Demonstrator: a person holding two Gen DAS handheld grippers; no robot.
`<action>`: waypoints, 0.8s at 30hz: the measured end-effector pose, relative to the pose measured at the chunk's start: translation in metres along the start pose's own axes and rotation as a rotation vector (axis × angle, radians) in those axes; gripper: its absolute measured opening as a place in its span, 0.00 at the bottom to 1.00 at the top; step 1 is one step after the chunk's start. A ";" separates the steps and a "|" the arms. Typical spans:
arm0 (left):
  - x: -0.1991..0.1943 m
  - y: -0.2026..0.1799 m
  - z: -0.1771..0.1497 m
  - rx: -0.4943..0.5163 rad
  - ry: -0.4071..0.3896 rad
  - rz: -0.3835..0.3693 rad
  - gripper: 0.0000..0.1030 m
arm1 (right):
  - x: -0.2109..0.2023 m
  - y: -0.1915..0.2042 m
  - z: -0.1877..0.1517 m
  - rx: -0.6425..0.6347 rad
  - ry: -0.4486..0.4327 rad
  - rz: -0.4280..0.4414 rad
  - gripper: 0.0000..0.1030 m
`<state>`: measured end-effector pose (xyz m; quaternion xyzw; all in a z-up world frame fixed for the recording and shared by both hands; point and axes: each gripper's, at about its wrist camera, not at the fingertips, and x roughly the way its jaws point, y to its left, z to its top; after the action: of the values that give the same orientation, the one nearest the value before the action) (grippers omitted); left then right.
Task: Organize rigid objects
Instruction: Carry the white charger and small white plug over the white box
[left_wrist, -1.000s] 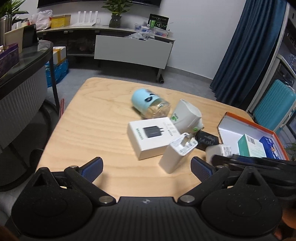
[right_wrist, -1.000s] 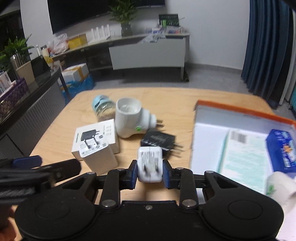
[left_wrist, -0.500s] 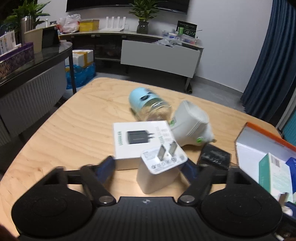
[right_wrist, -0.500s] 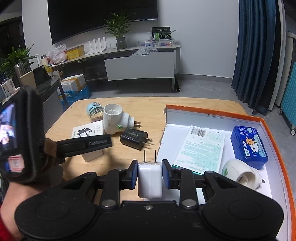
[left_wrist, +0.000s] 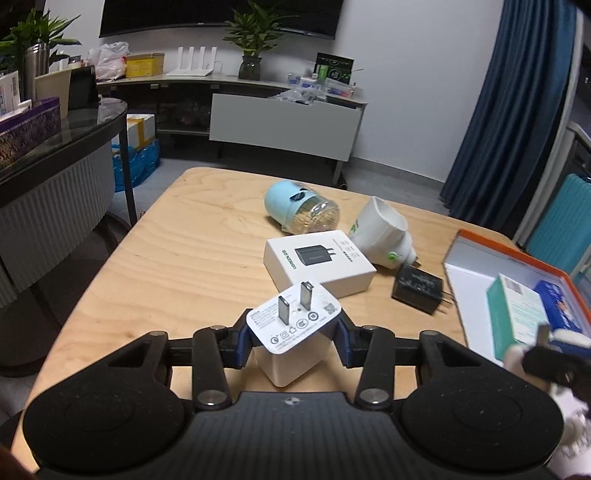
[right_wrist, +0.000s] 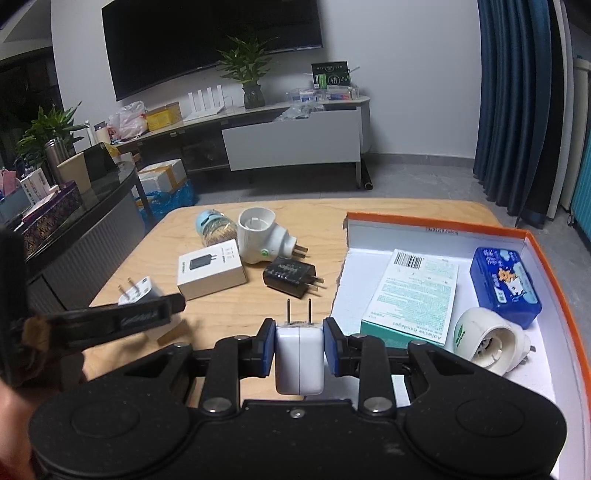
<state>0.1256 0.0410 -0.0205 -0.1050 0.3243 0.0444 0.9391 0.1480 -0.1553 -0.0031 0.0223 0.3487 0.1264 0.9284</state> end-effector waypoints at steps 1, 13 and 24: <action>-0.004 -0.001 -0.001 0.003 0.000 -0.012 0.43 | -0.002 0.001 0.001 -0.001 -0.004 0.002 0.33; -0.039 -0.024 0.001 0.066 -0.015 -0.123 0.43 | -0.036 0.001 -0.001 -0.012 -0.043 -0.014 0.33; -0.062 -0.054 0.001 0.110 -0.046 -0.185 0.43 | -0.067 -0.020 -0.006 0.023 -0.083 -0.069 0.33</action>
<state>0.0861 -0.0122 0.0279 -0.0819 0.2935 -0.0577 0.9507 0.0993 -0.1919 0.0326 0.0264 0.3116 0.0894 0.9456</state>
